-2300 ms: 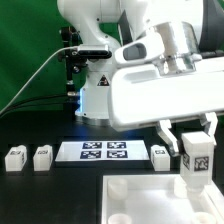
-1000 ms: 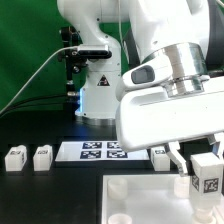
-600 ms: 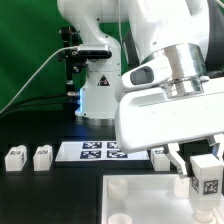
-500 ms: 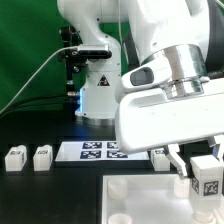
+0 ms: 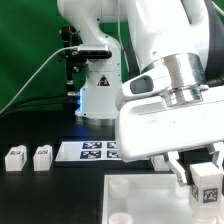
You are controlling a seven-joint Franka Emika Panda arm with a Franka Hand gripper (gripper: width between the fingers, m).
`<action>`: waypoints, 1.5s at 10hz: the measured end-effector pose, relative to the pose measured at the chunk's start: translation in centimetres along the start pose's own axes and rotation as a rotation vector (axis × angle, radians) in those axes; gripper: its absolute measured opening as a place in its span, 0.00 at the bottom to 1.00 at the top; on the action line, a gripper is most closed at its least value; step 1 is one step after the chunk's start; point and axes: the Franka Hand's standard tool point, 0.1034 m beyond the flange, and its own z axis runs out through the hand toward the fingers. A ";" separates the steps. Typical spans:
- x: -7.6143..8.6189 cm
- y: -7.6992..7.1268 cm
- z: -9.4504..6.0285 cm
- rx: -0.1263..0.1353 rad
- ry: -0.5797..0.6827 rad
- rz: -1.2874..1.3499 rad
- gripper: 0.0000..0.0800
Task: Assemble one leg
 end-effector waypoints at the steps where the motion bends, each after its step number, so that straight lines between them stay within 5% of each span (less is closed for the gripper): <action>1: 0.0 -0.1 0.0 -0.002 0.010 0.000 0.37; 7: 0.0 -0.2 0.3 -0.003 -0.005 0.011 0.37; 9: 0.0 -0.2 0.3 -0.003 -0.005 0.012 0.72; 15: 0.0 -0.2 0.3 -0.003 -0.006 0.012 0.81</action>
Offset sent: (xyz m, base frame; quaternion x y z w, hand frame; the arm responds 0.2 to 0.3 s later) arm -0.0040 0.0040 -0.0219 -0.0264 -0.0021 0.0147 0.9995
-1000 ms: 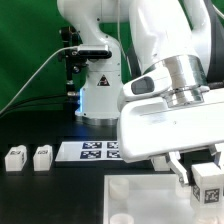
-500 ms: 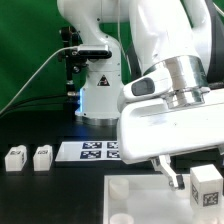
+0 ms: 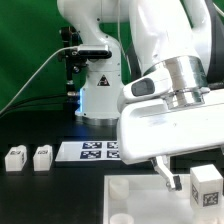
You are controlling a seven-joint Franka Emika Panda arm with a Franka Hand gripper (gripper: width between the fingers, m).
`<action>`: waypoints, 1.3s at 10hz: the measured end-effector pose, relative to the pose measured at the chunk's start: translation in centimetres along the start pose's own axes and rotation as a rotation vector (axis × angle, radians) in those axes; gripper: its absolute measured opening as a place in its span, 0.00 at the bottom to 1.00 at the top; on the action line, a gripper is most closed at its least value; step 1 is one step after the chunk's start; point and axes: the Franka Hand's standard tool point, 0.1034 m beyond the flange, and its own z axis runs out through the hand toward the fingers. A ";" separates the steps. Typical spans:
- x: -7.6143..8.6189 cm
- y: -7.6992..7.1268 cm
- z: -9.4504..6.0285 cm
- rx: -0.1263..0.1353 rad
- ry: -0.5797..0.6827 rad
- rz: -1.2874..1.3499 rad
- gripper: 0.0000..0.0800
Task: Assemble one leg
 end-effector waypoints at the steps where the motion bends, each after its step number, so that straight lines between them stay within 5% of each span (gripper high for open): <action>1: 0.0 0.0 0.0 0.000 0.000 0.000 0.81; 8: 2.7 -0.1 -0.9 0.036 -0.131 -0.001 0.81; 13: 1.4 -0.3 -0.5 0.138 -0.584 0.016 0.81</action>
Offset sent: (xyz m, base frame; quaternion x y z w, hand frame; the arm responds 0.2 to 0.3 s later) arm 0.0121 -0.0102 0.0289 -0.0333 -0.0516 0.0017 0.9981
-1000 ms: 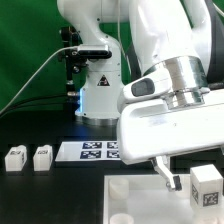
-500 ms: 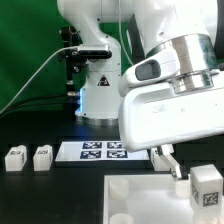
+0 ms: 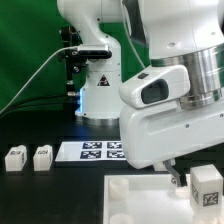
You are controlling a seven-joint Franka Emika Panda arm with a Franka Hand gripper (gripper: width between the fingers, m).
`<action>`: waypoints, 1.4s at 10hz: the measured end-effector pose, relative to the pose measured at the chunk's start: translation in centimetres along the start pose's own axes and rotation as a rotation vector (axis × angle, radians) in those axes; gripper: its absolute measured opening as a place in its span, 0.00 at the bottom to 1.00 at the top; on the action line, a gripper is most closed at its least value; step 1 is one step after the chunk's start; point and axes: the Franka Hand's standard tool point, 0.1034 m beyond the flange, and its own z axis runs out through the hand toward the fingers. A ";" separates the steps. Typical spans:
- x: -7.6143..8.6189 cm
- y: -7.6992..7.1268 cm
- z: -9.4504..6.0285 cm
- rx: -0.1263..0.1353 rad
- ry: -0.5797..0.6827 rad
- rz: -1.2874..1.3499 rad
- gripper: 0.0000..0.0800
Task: Assemble one leg
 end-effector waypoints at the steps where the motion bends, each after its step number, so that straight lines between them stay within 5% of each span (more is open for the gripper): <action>1: -0.8 -0.1 0.2 0.019 -0.115 -0.003 0.81; 2: -0.6 -0.1 0.2 0.035 -0.174 0.006 0.81; 8: 0.7 -0.2 -0.2 0.029 -0.130 0.001 0.81; 10: 0.7 -0.2 -0.2 0.029 -0.131 0.001 0.48; 14: 0.9 0.0 -0.3 0.027 -0.122 0.003 0.40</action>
Offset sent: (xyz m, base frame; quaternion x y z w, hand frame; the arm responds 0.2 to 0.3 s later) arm 0.0136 -0.0029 0.0103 -0.0289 0.0076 0.0177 0.9994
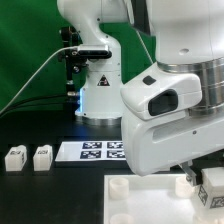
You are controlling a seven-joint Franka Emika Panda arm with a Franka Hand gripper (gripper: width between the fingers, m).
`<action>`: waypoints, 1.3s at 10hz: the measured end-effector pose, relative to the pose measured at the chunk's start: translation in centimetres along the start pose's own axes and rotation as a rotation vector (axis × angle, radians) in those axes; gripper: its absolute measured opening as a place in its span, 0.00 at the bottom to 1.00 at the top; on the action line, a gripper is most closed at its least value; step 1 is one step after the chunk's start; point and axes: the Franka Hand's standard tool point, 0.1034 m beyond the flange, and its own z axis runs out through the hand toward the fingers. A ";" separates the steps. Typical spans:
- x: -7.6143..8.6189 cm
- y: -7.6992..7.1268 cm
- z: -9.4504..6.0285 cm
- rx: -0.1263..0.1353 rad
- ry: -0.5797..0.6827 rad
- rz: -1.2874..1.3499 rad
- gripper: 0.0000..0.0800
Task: Assemble one leg
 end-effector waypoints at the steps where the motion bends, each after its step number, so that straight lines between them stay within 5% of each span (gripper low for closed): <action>1: 0.0 0.0 0.0 0.000 0.000 0.000 0.40; 3: 0.2 0.1 -0.1 0.006 0.017 0.062 0.40; 6: 0.1 0.8 -0.2 0.071 0.123 0.414 0.39; 9: 0.2 0.8 -0.2 0.084 0.204 0.711 0.40; 13: -1.1 -1.3 0.7 0.119 0.221 1.161 0.40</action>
Offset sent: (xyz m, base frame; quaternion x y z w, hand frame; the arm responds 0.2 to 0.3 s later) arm -0.0205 -0.0118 -0.0040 0.0426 0.0421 0.1752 0.9827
